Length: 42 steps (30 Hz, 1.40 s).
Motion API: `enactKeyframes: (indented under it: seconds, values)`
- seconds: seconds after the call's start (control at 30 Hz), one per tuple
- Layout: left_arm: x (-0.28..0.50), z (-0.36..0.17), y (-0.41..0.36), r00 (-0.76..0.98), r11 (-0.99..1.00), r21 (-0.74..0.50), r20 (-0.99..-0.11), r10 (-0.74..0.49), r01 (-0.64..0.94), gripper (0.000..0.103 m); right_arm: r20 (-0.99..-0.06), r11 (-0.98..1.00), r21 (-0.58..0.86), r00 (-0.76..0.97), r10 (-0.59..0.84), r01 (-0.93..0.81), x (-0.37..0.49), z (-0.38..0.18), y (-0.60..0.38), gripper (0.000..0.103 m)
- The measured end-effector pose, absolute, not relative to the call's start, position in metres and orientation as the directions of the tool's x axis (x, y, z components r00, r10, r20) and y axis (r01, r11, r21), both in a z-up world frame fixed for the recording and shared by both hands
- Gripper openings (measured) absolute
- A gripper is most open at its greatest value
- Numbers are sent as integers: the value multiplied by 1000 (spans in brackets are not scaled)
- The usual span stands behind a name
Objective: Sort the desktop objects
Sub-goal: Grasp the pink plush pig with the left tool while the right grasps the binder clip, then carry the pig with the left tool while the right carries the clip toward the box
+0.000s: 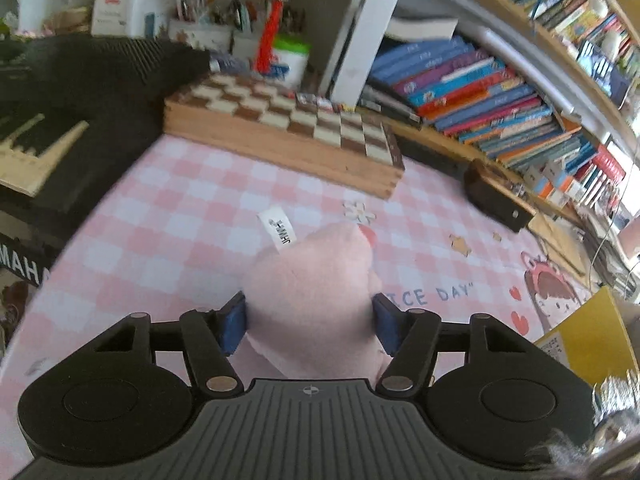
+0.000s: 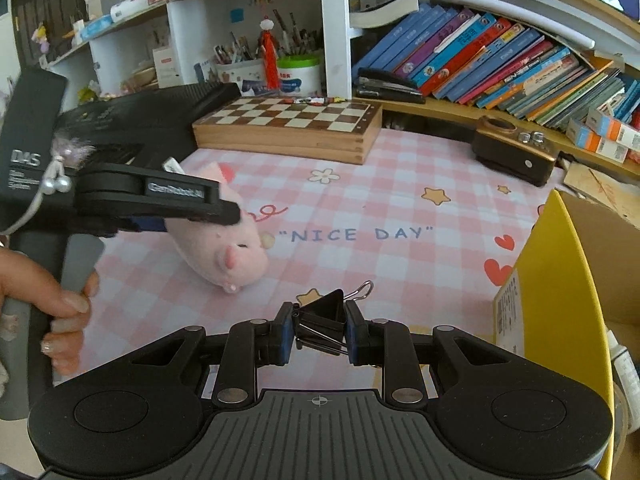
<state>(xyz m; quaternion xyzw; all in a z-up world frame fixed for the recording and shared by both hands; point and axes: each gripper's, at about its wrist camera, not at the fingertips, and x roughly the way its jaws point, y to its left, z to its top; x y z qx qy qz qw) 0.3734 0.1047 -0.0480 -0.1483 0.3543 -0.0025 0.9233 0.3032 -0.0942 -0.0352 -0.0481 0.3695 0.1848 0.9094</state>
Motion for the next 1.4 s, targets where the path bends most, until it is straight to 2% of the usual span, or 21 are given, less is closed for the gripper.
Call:
enactKeyframes:
  seconds: [0.43,0.83,1.4]
  values:
    - [284,-1,137,819,932,-360,-544,-181,-34,60,-644,925,49,697,317,-376,263,-16,-89,24]
    - [219,4,155,803,927,-375,-544,-242,25,60,-616,923,50,715,330,-382,218,0,-69,24]
    - [124,0,169,755,911,-384,-551,-355,149,60,-624,957,71,736,263,-281,112,3,-60,24]
